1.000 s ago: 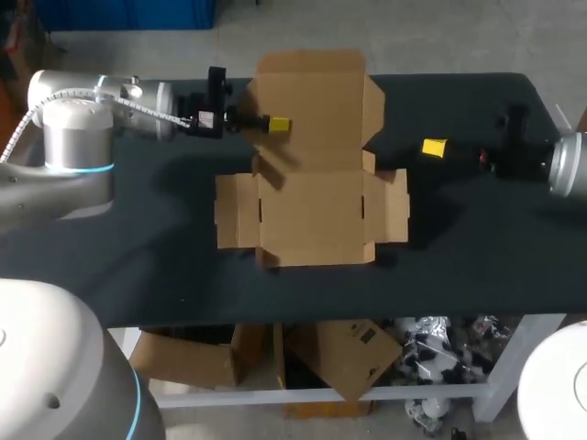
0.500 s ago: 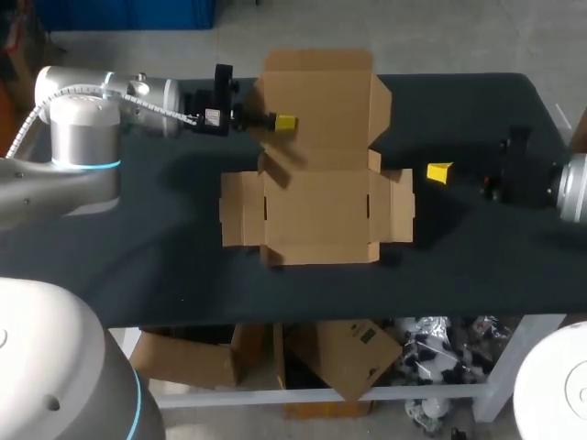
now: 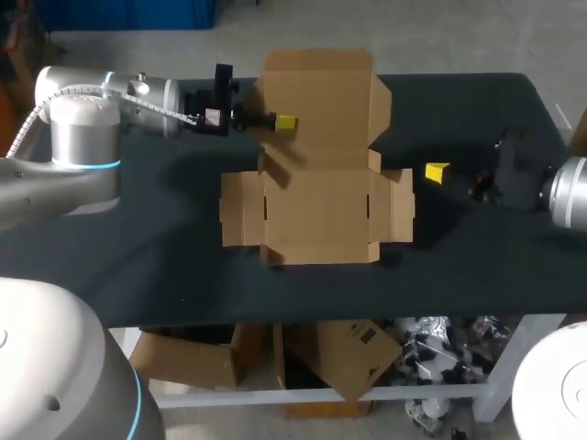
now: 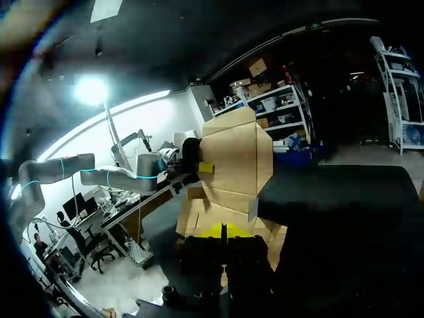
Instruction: Assemble the packaging by folding the flat box into shape, placing the metal phone stand inside, and closing the box properly
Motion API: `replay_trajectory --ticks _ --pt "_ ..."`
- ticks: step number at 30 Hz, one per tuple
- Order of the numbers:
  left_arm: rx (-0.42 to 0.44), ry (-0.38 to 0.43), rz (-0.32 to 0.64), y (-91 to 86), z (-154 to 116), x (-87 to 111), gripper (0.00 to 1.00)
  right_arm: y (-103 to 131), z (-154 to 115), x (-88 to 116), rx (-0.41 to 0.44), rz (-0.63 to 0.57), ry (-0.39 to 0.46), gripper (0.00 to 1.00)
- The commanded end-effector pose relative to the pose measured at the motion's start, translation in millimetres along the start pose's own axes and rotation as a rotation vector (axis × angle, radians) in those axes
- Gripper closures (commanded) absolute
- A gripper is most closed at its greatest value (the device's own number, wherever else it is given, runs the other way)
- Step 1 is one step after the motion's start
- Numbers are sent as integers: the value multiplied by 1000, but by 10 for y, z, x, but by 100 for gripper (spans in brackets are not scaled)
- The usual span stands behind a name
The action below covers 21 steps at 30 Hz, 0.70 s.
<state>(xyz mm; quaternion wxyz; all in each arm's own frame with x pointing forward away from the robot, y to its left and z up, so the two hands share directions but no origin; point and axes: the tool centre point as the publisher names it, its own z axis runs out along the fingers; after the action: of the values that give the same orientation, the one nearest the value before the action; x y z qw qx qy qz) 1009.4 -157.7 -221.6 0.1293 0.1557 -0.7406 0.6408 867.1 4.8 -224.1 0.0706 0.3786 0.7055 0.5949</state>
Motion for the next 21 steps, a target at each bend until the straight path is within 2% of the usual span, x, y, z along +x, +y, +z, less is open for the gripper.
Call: replay_trajectory --ticks 1,10,21 --pt "1 2 0 0 -2 -7 100 -22 22 63 -7 -13 1 100" --pt "1 2 0 0 -2 -7 100 -181 18 209 -15 -42 19 100" --pt "1 2 0 0 -2 -7 100 -181 47 414 -12 -126 11 100"
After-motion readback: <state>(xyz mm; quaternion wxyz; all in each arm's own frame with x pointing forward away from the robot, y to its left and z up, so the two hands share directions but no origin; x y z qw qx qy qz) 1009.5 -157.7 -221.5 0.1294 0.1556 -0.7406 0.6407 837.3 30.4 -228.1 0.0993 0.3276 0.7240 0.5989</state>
